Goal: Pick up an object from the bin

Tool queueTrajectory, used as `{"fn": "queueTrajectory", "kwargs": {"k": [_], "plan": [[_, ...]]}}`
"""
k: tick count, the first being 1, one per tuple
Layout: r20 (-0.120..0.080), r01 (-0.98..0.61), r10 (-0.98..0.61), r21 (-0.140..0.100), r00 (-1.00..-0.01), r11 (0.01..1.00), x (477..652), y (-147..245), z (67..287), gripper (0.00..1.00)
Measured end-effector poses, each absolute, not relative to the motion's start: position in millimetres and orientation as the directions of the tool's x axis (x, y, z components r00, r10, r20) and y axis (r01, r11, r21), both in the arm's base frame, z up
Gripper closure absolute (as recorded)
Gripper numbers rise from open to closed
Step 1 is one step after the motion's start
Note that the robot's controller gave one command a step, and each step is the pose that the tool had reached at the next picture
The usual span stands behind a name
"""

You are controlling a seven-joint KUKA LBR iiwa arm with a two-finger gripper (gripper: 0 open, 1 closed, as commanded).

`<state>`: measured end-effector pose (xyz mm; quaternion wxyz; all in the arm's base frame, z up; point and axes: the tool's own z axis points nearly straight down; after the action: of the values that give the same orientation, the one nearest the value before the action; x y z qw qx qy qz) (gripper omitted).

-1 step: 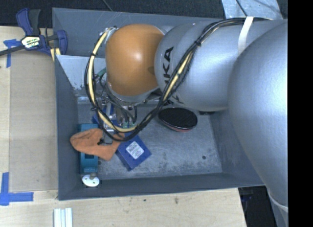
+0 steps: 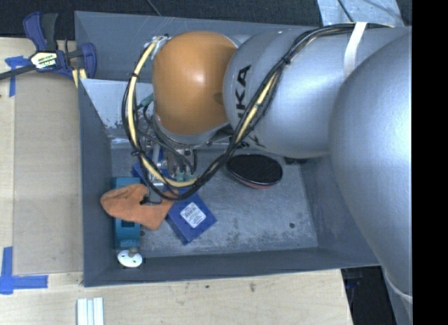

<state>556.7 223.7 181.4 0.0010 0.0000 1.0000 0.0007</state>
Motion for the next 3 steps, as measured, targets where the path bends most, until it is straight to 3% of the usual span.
{"fn": "queueTrajectory", "kwargs": {"k": [1,2,3], "plan": [[-0.007,-0.087,-0.087,0.002,-0.996,0.996,563.3,215.8,142.3,0.00],[-0.034,-0.374,-0.374,-0.009,-0.927,0.928,586.4,215.1,79.5,1.00],[-0.033,-0.373,-0.373,-0.008,-0.927,0.928,586.4,215.1,79.5,1.00]]}}
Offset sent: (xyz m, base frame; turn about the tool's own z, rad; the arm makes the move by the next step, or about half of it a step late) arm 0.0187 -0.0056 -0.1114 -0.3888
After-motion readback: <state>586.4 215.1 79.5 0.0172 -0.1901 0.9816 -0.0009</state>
